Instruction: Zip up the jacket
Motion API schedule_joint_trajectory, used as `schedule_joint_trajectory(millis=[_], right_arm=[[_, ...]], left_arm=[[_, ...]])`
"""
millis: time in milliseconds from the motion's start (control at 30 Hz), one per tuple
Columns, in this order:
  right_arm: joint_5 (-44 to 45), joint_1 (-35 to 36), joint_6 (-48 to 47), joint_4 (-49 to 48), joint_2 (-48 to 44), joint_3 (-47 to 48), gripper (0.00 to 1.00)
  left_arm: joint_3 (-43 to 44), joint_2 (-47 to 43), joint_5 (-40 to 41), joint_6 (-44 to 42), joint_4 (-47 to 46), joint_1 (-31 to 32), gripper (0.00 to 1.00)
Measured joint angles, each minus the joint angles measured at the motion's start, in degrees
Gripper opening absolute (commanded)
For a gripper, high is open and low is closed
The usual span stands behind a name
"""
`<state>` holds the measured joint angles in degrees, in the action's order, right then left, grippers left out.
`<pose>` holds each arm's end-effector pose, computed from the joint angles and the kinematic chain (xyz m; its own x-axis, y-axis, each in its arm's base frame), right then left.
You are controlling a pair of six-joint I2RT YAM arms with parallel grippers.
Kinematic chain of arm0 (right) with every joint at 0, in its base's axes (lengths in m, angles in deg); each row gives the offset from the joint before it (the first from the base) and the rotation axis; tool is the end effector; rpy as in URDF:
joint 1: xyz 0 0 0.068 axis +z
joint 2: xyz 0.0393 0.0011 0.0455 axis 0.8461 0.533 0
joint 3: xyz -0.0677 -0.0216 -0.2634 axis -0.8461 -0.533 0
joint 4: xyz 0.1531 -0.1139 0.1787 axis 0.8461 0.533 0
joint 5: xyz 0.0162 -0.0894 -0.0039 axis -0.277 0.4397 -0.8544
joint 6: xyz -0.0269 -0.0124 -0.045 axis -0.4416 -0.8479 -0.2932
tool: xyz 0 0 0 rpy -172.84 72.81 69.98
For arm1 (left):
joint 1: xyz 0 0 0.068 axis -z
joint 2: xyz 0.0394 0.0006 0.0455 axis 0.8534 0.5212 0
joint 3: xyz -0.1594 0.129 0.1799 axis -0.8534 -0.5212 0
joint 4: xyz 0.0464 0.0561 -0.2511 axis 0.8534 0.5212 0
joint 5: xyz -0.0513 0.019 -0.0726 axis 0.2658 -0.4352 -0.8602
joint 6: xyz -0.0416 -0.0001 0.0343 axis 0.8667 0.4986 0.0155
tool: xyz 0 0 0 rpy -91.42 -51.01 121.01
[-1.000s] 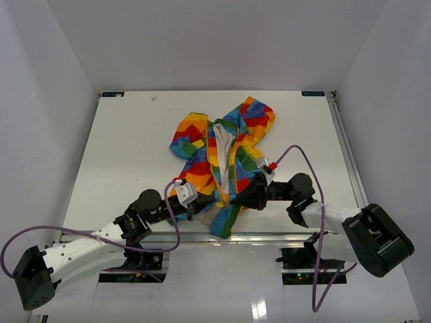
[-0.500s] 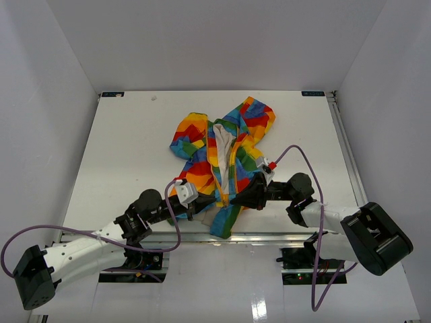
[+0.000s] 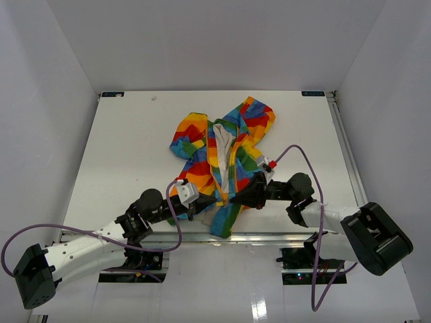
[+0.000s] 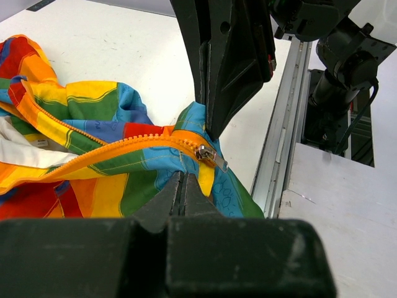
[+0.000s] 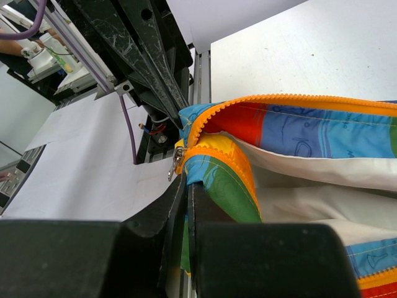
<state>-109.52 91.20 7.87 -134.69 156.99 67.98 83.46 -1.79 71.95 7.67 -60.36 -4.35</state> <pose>0.1572 0.1380 0.2116 -0.3478 0.1483 -0.9258 -0.9370 -0.0212 0.3486 0.0957 -0.1498 0.2359 -0.0271 0.0567 -0.9980 0.9429 0.3331 -0.0067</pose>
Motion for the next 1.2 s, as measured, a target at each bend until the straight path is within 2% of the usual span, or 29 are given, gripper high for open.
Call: schedule_joint_trajectory(millis=[667,967,1200], right_arm=[[2.11,0.04,-0.85,2.67,-1.68,0.07,0.08],[1.12,0.04,-0.87,1.97,-1.55,0.07,0.08],[0.99,0.04,-0.73,1.41,-1.46,0.07,0.08]], left_arm=[[0.00,0.26,-0.87,-0.02,0.02,0.00,0.00],[-1.50,-3.37,0.32,0.05,-0.97,0.00,0.00],[-1.53,-2.85,0.47,0.07,-1.29,0.00,0.00]])
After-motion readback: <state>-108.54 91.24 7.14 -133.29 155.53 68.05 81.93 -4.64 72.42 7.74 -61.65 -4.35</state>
